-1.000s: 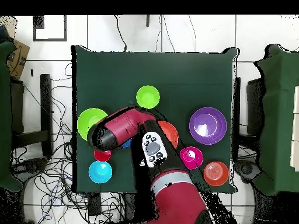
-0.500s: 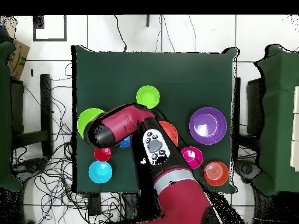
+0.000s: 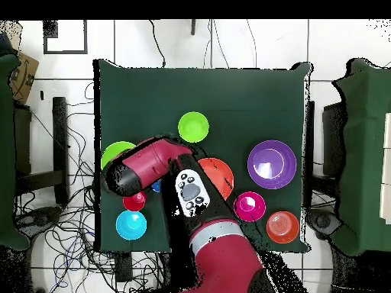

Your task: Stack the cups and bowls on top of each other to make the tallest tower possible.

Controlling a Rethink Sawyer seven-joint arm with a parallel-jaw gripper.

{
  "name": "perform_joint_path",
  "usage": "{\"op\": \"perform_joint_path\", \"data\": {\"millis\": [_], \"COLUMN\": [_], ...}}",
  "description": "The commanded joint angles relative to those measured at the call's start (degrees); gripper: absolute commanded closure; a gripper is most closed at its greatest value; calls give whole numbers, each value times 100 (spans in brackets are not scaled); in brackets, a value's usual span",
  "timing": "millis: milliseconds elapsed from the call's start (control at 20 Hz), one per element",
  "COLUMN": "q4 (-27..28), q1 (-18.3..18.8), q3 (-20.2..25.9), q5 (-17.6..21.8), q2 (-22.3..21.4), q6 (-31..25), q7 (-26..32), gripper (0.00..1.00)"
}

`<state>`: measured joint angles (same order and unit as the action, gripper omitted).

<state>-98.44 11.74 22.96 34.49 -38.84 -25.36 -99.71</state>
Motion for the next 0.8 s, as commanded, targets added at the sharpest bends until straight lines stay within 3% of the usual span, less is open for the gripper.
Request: {"op": "perform_joint_path", "data": {"millis": [50, 800], "q4": [257, 64], "q1": [-247, -176], "q3": [-206, -214], "q5": [414, 408], "q2": [271, 140], "q6": [-553, -554], "q7": [140, 442], "gripper": [0, 0]}}
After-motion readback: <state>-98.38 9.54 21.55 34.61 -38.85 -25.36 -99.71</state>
